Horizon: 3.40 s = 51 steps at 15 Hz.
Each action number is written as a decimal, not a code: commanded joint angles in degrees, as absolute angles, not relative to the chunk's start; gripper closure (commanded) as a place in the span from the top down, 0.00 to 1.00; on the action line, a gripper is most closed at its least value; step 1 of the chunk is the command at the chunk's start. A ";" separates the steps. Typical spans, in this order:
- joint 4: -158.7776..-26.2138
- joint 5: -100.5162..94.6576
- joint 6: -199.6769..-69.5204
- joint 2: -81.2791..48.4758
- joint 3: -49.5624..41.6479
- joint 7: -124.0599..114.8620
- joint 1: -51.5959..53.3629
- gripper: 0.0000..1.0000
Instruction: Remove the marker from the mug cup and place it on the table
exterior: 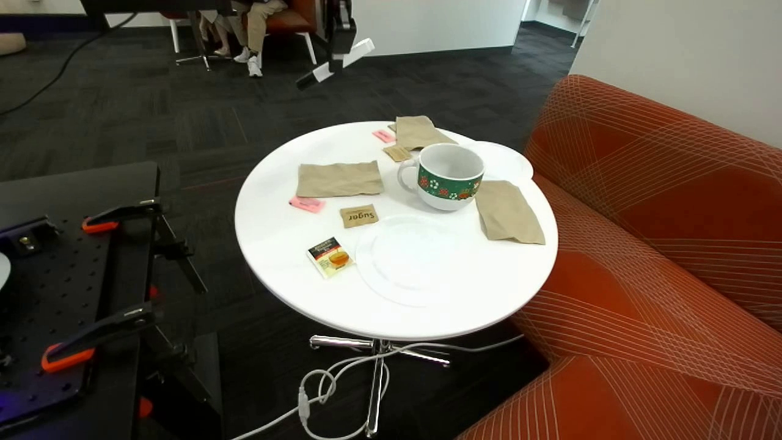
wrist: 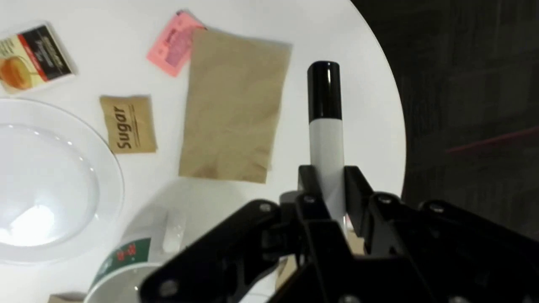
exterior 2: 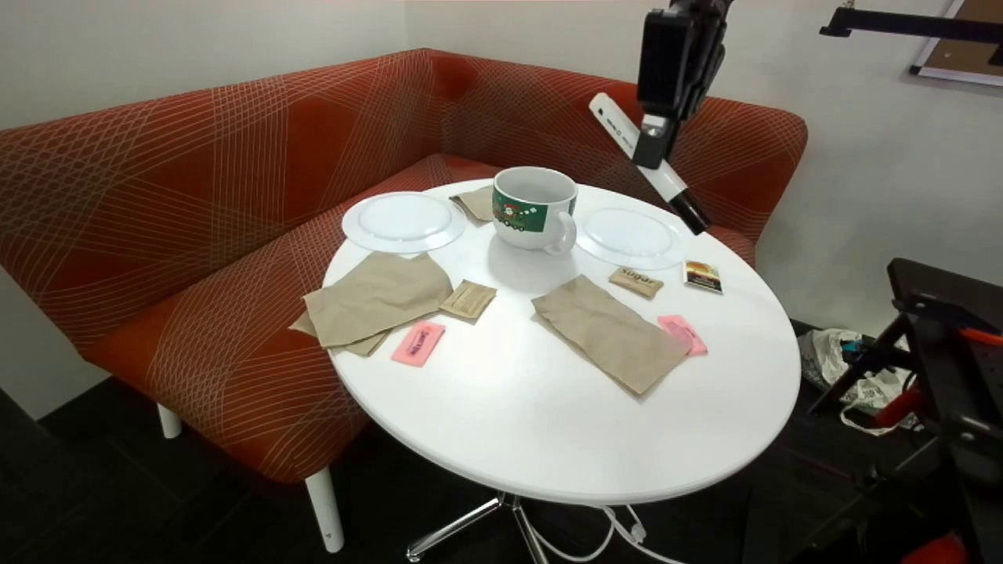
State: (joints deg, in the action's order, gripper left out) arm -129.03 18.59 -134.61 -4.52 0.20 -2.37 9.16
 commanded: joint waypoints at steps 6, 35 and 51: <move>-117.22 7.41 -122.38 -17.52 2.76 -4.03 7.59 0.05; -81.15 -5.07 -113.13 -47.43 4.11 -2.62 11.82 0.82; -81.03 -4.89 -113.96 -46.90 4.23 -2.68 11.79 1.00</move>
State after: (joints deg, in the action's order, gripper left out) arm -82.39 -4.21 -115.57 -46.60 4.65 -2.73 11.26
